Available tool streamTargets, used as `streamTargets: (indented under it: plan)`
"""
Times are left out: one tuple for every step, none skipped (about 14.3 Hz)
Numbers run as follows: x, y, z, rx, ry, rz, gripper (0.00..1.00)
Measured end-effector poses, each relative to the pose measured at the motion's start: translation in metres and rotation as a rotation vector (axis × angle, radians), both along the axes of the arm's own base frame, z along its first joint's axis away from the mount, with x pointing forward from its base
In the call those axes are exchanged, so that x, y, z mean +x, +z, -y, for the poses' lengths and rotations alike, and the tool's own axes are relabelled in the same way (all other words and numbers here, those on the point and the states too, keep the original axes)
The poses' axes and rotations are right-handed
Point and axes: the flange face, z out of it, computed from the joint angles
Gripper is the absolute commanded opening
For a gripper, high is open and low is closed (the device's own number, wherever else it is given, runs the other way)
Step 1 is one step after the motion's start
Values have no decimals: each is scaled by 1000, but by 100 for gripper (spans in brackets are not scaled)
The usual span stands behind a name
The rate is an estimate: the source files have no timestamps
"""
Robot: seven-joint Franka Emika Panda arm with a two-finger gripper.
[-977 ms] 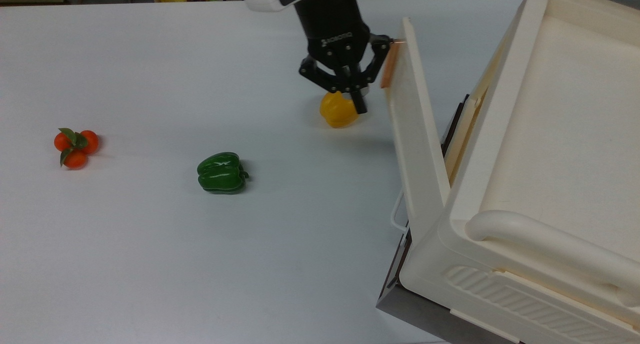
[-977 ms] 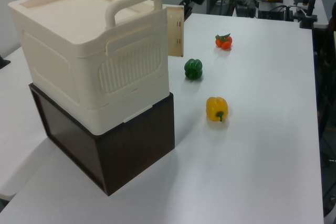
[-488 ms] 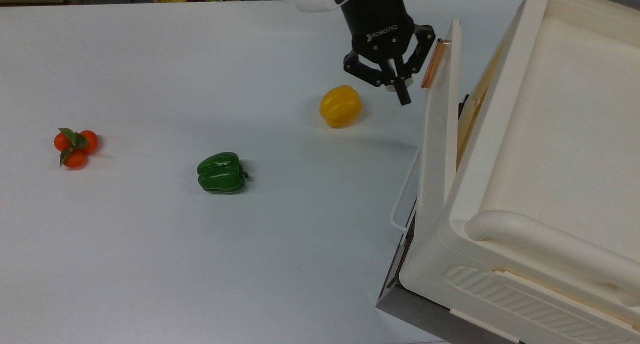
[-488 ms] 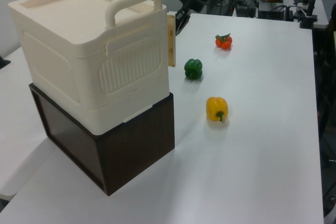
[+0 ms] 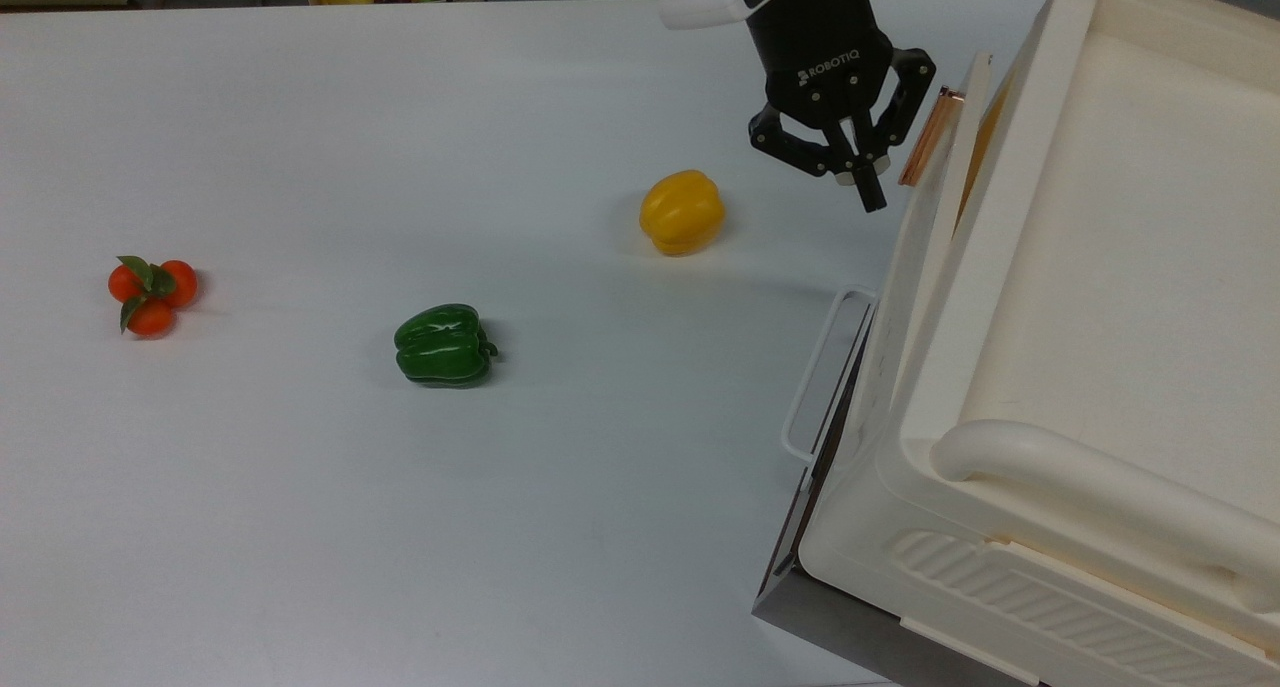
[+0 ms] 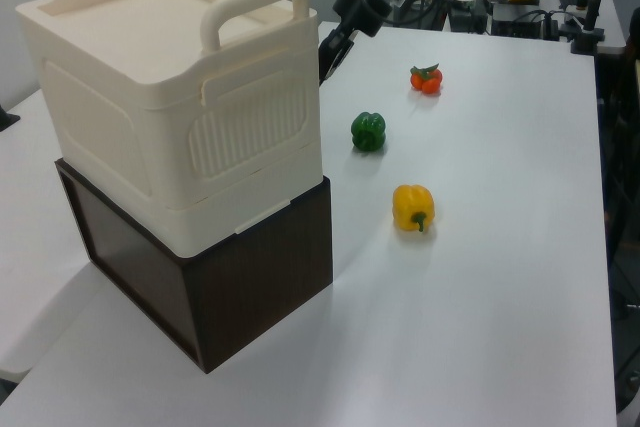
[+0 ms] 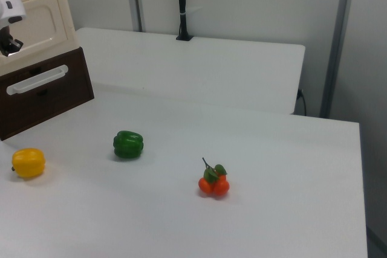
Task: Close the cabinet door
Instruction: 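Press the door flush against the cabinet frame with the gripper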
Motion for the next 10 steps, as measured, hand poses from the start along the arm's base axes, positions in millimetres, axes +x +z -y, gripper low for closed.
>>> streamTargets:
  plan:
    - [0, -2, -4, 3, 1, 8, 0]
    - [0, -3, -8, 5, 4, 12, 0]
    - [0, -5, -12, 5, 9, 12, 0]
    - [-1, -7, -15, 6, 13, 12, 0]
    - [-2, -7, -17, 6, 16, 12, 0]
    - [-2, -7, -19, 7, 19, 11, 0]
    - [-3, -8, -21, 7, 23, 10, 0]
    - [-4, -8, -23, 9, 25, 12, 0]
    - [-3, -7, -25, 13, 23, 22, 0]
    - [-3, -7, -26, 19, 19, 37, 0]
